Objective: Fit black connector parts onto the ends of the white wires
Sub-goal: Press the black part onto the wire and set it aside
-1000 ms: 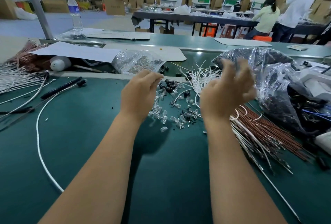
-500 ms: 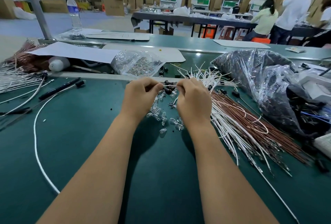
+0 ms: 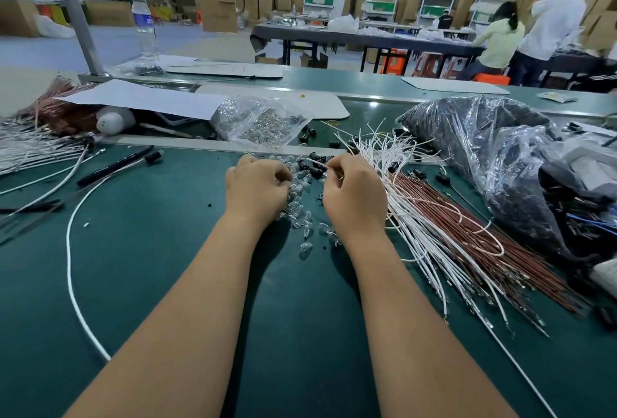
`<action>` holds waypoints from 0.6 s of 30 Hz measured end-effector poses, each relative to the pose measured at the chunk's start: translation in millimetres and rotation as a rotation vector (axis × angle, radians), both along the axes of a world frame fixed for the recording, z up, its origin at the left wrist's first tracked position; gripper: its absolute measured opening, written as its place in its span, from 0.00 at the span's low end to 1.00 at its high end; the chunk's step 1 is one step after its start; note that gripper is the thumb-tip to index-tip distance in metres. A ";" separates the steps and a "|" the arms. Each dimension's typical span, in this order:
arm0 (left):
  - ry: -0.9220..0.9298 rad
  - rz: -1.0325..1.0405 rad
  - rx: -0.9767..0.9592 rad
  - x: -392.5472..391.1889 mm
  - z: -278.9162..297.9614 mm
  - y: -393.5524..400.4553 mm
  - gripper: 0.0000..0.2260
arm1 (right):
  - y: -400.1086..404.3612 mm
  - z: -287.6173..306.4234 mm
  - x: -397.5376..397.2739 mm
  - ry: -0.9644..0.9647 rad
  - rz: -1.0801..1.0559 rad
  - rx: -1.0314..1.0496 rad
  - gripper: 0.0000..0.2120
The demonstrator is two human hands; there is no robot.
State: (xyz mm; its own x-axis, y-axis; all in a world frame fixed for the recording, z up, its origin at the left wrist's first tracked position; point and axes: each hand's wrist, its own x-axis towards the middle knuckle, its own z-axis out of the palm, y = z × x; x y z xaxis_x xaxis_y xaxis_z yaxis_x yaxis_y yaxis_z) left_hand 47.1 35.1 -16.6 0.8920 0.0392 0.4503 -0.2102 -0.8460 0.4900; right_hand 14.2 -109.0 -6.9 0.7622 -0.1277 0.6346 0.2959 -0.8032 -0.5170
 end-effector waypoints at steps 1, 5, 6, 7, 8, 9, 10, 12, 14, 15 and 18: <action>-0.006 0.002 -0.011 -0.6 0.3 -0.5 0.08 | 0.5 -0.3 0.0 0.024 0.006 0.015 0.05; -0.009 0.012 0.025 -3.2 0.1 -2.0 0.13 | 2.2 0.0 -1.5 0.088 0.041 0.120 0.05; -0.026 0.019 0.047 -4.0 -0.2 -2.1 0.14 | 2.4 0.3 -1.8 0.098 0.054 0.151 0.06; -0.046 0.021 0.046 -4.5 -0.4 -2.2 0.14 | 2.5 0.4 -1.8 0.107 0.066 0.176 0.06; -0.070 0.011 0.008 -5.1 -0.6 -2.3 0.14 | 2.4 0.6 -1.8 0.115 0.077 0.195 0.07; -0.095 -0.008 -0.063 -5.5 -0.7 -2.6 0.13 | 2.3 0.7 -1.6 0.119 0.091 0.211 0.08; -0.117 -0.029 -0.152 -5.7 -0.4 -3.2 0.13 | 2.1 0.6 -1.5 0.117 0.108 0.226 0.08; -0.125 -0.070 -0.354 -4.9 1.4 -3.6 0.12 | 2.3 0.5 -1.4 0.095 0.142 0.266 0.06; -0.080 -0.106 -0.625 -4.0 3.2 -4.7 0.10 | 2.8 1.0 -2.1 0.065 0.164 0.310 0.05; -0.041 -0.115 -0.787 -3.8 4.6 -5.4 0.08 | 3.0 1.5 -2.5 0.047 0.167 0.330 0.05; 0.085 -0.211 -1.328 -5.0 11.7 -6.9 0.05 | 3.5 2.4 -2.4 -0.002 0.160 0.348 0.04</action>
State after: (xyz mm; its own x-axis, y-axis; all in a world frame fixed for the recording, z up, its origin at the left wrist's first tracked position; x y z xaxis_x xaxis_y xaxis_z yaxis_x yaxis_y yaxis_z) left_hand 42.1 28.2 -4.9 0.9581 0.2587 0.1227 -0.2047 0.3195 0.9252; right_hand 11.8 -105.4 -4.6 0.7889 -0.2153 0.5756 0.4043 -0.5235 -0.7500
